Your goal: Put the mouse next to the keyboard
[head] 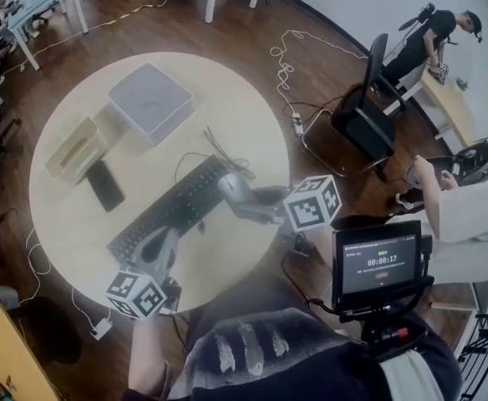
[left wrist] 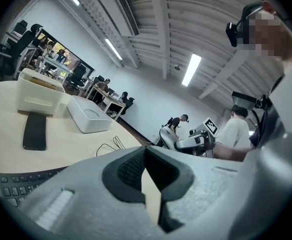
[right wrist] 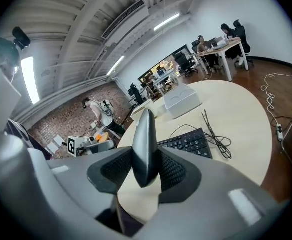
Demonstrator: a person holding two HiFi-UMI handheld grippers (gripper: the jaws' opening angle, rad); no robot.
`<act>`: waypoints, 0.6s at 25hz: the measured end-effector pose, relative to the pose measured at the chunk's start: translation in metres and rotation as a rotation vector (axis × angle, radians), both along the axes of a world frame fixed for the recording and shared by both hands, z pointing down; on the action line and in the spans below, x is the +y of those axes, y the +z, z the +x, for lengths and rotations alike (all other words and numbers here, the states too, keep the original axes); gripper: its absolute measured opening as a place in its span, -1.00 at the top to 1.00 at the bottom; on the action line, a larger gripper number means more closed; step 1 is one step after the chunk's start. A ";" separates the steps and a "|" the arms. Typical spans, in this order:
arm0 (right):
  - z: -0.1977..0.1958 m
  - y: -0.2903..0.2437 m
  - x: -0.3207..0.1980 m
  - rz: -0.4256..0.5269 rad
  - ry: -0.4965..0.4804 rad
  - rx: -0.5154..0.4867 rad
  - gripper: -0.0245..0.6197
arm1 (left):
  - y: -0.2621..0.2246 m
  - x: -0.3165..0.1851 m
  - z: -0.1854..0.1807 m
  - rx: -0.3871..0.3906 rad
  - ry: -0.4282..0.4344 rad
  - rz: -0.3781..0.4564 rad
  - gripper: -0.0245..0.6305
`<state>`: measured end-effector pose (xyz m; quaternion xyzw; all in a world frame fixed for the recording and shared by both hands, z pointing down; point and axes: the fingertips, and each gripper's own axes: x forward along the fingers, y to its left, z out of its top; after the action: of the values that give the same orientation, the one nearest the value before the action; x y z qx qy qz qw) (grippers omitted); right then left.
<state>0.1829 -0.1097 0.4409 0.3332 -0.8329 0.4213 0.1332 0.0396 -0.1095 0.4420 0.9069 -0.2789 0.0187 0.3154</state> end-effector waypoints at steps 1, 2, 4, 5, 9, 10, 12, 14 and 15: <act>0.005 0.001 -0.003 -0.006 0.005 0.010 0.44 | -0.001 -0.001 0.001 -0.005 0.001 0.004 0.93; 0.011 0.003 -0.006 -0.011 0.009 0.019 0.44 | -0.002 -0.002 0.002 -0.012 -0.001 0.006 0.93; 0.025 0.009 -0.015 -0.015 0.014 0.045 0.44 | -0.002 -0.005 0.004 -0.027 -0.018 0.001 0.93; 0.032 0.012 -0.021 -0.015 0.011 0.059 0.44 | -0.002 -0.007 0.006 -0.034 -0.033 -0.004 0.93; 0.060 0.028 -0.041 -0.036 -0.027 0.093 0.45 | -0.002 -0.007 0.018 -0.064 -0.084 -0.015 0.93; 0.067 0.034 -0.046 -0.044 -0.034 0.103 0.45 | -0.002 -0.007 0.020 -0.075 -0.099 -0.018 0.93; 0.083 0.047 -0.059 -0.064 -0.047 0.128 0.45 | -0.002 -0.008 0.024 -0.094 -0.131 -0.026 0.93; 0.099 0.061 -0.071 -0.098 -0.052 0.143 0.45 | -0.001 -0.010 0.031 -0.104 -0.153 -0.034 0.93; 0.107 0.069 -0.076 -0.119 -0.052 0.147 0.45 | -0.001 -0.010 0.035 -0.109 -0.160 -0.036 0.93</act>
<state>0.2898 -0.1855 0.5097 0.3329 -0.8028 0.4409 0.2241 0.0742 -0.1196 0.4407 0.8735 -0.3667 0.0478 0.3166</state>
